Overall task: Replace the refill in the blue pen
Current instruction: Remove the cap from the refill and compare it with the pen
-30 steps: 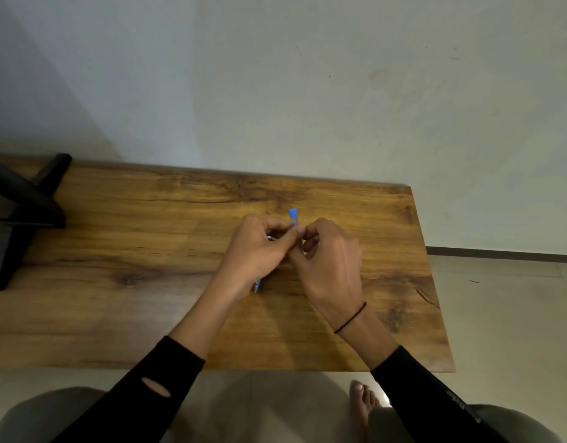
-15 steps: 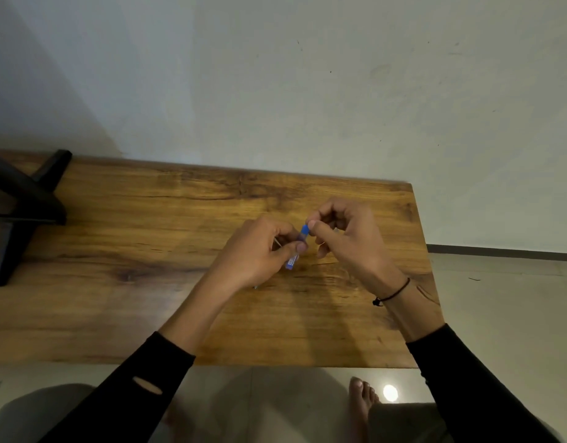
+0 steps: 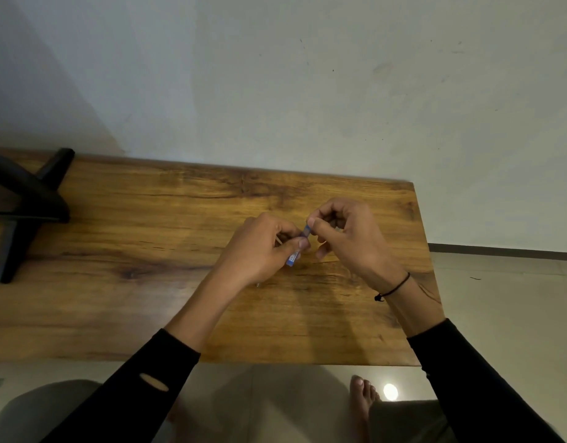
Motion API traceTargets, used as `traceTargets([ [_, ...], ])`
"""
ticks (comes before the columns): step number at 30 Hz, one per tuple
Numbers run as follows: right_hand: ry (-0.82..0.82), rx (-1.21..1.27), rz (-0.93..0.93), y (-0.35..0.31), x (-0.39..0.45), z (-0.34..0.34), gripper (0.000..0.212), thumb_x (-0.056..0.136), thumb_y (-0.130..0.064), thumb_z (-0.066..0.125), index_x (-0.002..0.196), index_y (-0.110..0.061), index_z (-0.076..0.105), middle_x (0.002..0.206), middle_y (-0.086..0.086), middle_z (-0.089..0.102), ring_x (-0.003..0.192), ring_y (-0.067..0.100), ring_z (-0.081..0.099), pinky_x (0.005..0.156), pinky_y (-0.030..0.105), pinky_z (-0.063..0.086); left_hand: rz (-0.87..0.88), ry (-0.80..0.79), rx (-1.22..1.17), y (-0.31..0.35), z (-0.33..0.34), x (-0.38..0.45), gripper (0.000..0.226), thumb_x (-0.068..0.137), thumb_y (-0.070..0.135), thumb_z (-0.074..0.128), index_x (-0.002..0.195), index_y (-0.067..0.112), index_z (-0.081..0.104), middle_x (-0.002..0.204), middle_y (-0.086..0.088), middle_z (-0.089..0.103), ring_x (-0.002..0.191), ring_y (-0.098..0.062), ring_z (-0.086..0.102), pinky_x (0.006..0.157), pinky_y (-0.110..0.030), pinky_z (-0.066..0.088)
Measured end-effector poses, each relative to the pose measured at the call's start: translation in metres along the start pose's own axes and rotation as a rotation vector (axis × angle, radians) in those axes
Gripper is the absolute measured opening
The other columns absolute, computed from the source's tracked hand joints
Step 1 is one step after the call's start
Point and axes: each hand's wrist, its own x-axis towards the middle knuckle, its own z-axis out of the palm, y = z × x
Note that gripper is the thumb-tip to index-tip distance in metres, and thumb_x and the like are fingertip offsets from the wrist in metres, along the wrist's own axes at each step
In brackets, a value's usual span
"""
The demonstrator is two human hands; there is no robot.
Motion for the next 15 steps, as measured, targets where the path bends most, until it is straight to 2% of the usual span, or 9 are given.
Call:
traceTargets([
  [3,0.046,0.028,-0.015,-0.003,0.001,-0.003,0.009,0.100,-0.010,0.073,0.091,-0.010,0.072,0.081,0.005,0.070,0.056,0.006,0.070,0.052,0.026,0.062,-0.015,-0.030,0.063,0.001,0.003,-0.002,0.015,0.099,0.036,0.076,0.091,0.027,0.086,0.079,0.017,0.078,0.068,0.007,0.065,0.069,-0.027,0.052],
  [6,0.116,0.030,-0.036,-0.004,0.006,-0.017,0.009,0.099,-0.011,0.074,0.091,-0.010,0.073,0.080,0.004,0.071,0.055,0.007,0.070,0.051,0.024,0.061,-0.020,-0.031,0.042,0.003,0.008,-0.005,0.014,0.098,0.035,0.077,0.095,0.026,0.087,0.088,0.015,0.082,0.077,0.003,0.069,0.077,-0.031,0.058],
  [9,0.088,-0.149,0.000,0.004,0.009,-0.022,0.009,0.098,-0.012,0.076,0.090,-0.008,0.074,0.077,0.001,0.072,0.054,0.011,0.073,0.048,0.020,0.055,-0.044,0.064,-0.034,0.002,0.005,-0.004,0.012,0.098,0.035,0.077,0.090,0.029,0.084,0.074,0.022,0.072,0.068,0.006,0.066,0.075,-0.030,0.058],
  [13,-0.041,-0.507,-0.055,0.016,0.005,-0.001,0.004,0.094,-0.013,0.077,0.092,-0.009,0.078,0.085,0.005,0.077,0.075,0.019,0.070,0.074,0.039,0.059,-0.055,0.147,-0.108,0.002,0.000,-0.003,0.022,0.095,0.032,0.081,0.077,0.040,0.073,0.066,0.022,0.069,0.063,0.005,0.067,0.078,-0.041,0.065],
  [15,-0.058,-0.588,-0.086,0.020,0.003,0.008,0.006,0.095,-0.013,0.075,0.094,-0.008,0.079,0.093,0.009,0.078,0.088,0.027,0.071,0.081,0.043,0.057,-0.072,0.166,-0.151,0.001,0.002,-0.002,0.016,0.093,0.031,0.083,0.080,0.036,0.075,0.070,0.016,0.076,0.065,-0.002,0.072,0.079,-0.047,0.067],
])
